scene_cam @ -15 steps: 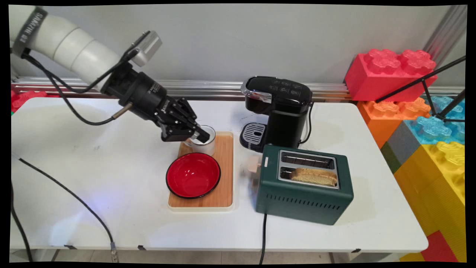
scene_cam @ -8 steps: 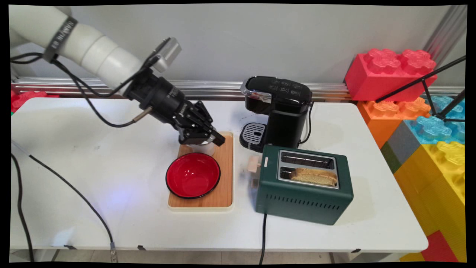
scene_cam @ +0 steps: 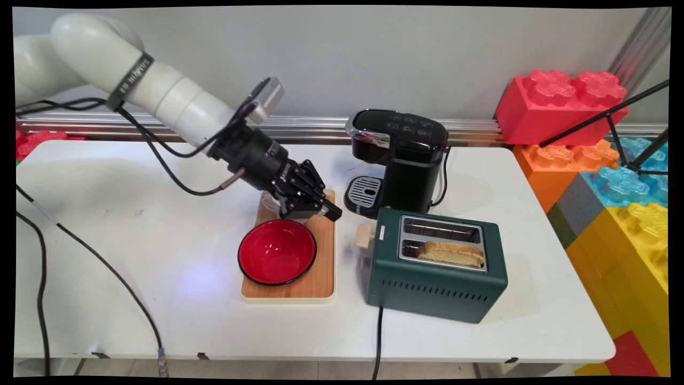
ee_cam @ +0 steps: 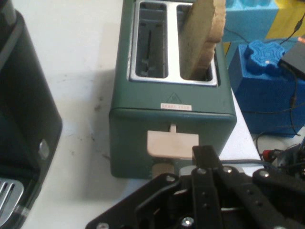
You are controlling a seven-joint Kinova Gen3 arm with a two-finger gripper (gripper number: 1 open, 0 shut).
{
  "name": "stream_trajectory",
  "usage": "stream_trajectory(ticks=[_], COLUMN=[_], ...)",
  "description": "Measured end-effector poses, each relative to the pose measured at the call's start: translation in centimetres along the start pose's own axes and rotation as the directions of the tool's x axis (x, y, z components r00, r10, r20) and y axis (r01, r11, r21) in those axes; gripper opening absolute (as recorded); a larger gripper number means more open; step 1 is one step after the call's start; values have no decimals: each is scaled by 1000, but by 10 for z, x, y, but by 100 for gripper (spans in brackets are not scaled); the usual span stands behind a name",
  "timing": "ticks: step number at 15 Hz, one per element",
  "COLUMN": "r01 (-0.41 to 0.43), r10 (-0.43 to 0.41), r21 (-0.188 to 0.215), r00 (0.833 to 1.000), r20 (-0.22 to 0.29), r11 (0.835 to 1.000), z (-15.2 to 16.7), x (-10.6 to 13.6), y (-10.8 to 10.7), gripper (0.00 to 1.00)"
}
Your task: Press the toaster switch
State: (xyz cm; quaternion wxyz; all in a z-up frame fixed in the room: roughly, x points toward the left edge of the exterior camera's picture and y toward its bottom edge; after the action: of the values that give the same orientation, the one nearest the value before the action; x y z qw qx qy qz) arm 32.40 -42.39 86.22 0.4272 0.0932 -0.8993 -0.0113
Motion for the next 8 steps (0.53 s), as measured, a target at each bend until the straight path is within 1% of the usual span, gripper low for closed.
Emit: stream_trajectory(ticks=[3,8], r01=[6,27], r10=[-7,-26], r21=[-6,13], r00=[1000,998], r20=[-21,-59], r11=[1000,1000], z=[14,30], x=[-8,-16], y=[-2,-6], gripper=[0,0])
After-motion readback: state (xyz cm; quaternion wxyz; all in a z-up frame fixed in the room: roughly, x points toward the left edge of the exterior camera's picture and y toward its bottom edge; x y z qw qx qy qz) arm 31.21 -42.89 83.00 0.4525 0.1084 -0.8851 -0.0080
